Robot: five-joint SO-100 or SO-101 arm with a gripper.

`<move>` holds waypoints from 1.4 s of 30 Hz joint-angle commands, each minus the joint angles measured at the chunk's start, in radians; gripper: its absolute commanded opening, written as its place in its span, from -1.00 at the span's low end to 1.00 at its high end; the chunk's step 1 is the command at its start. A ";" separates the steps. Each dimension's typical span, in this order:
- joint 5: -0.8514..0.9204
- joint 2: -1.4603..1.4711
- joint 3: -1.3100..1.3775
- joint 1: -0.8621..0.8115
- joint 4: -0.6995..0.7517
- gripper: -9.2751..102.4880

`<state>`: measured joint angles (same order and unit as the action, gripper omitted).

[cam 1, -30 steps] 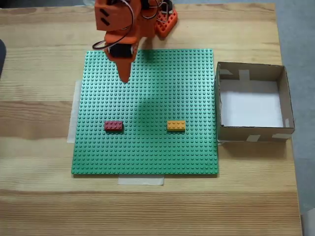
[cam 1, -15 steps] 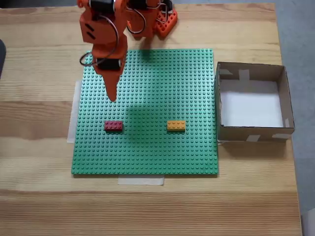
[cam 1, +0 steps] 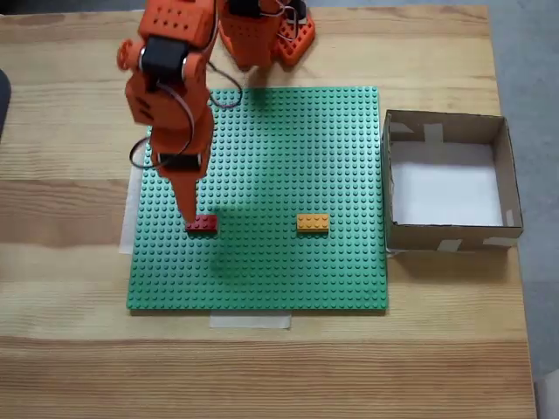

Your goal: Pick the red lego block and put it in the box.

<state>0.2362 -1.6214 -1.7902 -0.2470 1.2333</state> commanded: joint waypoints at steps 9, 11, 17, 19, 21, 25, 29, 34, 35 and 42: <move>0.057 0.150 0.118 0.049 -0.020 -0.29; 0.031 0.160 0.118 0.048 -0.023 -0.29; 0.005 0.183 0.132 0.044 -0.037 -0.30; -0.017 0.196 0.152 0.037 -0.029 -0.30; -0.003 0.204 0.161 0.035 -0.017 -0.30; -0.018 0.209 0.167 0.038 -0.009 -0.31; -0.014 0.219 0.193 0.037 -0.006 -0.31; 0.054 0.232 0.199 0.035 -0.028 -0.32; 0.055 0.232 0.202 0.034 -0.023 -0.32; 0.012 0.253 0.202 0.015 -0.020 -0.32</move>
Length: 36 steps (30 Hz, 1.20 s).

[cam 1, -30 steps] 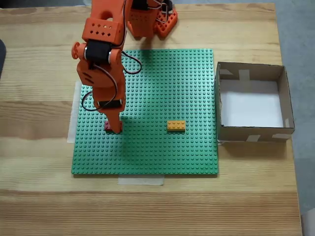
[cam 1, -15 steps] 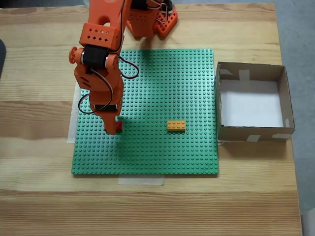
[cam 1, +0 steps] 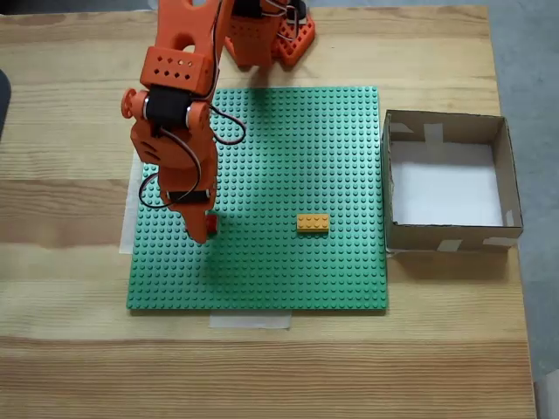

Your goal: Pick the red lego block and put it in the box.

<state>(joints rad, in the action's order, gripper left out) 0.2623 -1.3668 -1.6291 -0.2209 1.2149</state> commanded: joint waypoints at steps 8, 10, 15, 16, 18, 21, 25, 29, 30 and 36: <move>0.018 0.031 0.043 -0.014 -0.014 -0.32; 0.020 0.031 0.044 -0.012 -0.014 -0.33; 0.031 0.061 0.075 -0.011 0.003 -0.33; 0.034 0.066 0.083 -0.009 0.006 -0.33; 0.034 0.078 0.097 -0.009 0.017 -0.34; 0.020 0.095 0.120 -0.009 0.025 -0.36; 0.023 0.100 0.129 0.000 0.028 -0.37; 0.023 0.101 0.130 0.012 0.031 -0.41; 0.017 0.101 0.129 0.012 0.031 -0.44; 0.009 0.106 0.129 0.023 0.018 -0.48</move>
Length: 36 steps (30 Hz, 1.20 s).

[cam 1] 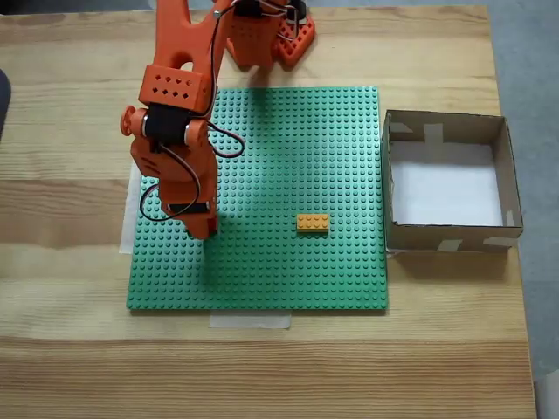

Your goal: Pick the red lego block and put it in the box.

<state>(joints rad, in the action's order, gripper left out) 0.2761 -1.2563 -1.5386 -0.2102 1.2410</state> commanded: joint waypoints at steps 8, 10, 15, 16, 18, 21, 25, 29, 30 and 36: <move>0.008 0.002 0.035 0.009 -0.023 -0.61; 0.008 0.002 0.037 0.006 -0.025 -0.64; 0.025 0.002 0.038 -0.002 -0.020 -0.68; 0.026 0.002 0.038 -0.003 -0.020 -0.68; 0.029 0.002 0.038 -0.003 -0.021 -0.73; 0.021 -0.015 0.032 -0.003 -0.023 -0.83; 0.021 -0.081 0.011 -0.003 0.002 -0.85; 0.031 -0.204 -0.057 -0.012 0.000 -0.85; 0.032 -0.236 -0.063 -0.009 0.017 -0.85; -0.041 -0.434 -0.074 0.057 0.077 -0.85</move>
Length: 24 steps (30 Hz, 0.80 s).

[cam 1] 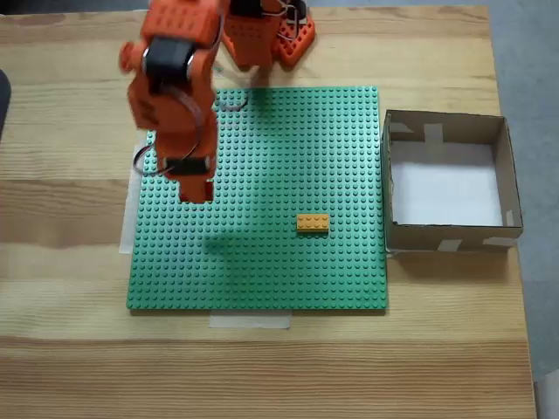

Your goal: Pick the red lego block and put it in the box.

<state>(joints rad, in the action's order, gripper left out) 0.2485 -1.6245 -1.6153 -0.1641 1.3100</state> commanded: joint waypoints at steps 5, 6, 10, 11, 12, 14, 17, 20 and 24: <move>-0.103 -0.219 -0.040 0.169 0.023 -0.85; -0.118 -0.238 -0.048 0.190 0.026 -0.85; -0.178 -0.287 -0.058 0.267 0.035 -0.85; -0.187 -0.295 -0.058 0.285 0.037 -0.85; -0.193 -0.299 -0.058 0.301 0.038 -0.85; -0.202 -0.308 -0.058 0.330 0.037 -0.85; -0.218 -0.314 -0.055 0.374 0.034 -0.85; -0.230 -0.314 -0.048 0.414 0.021 -0.85; -0.230 -0.314 -0.038 0.462 -0.015 -0.85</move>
<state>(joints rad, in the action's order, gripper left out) 0.0199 -1.9037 -1.6782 0.2761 1.3223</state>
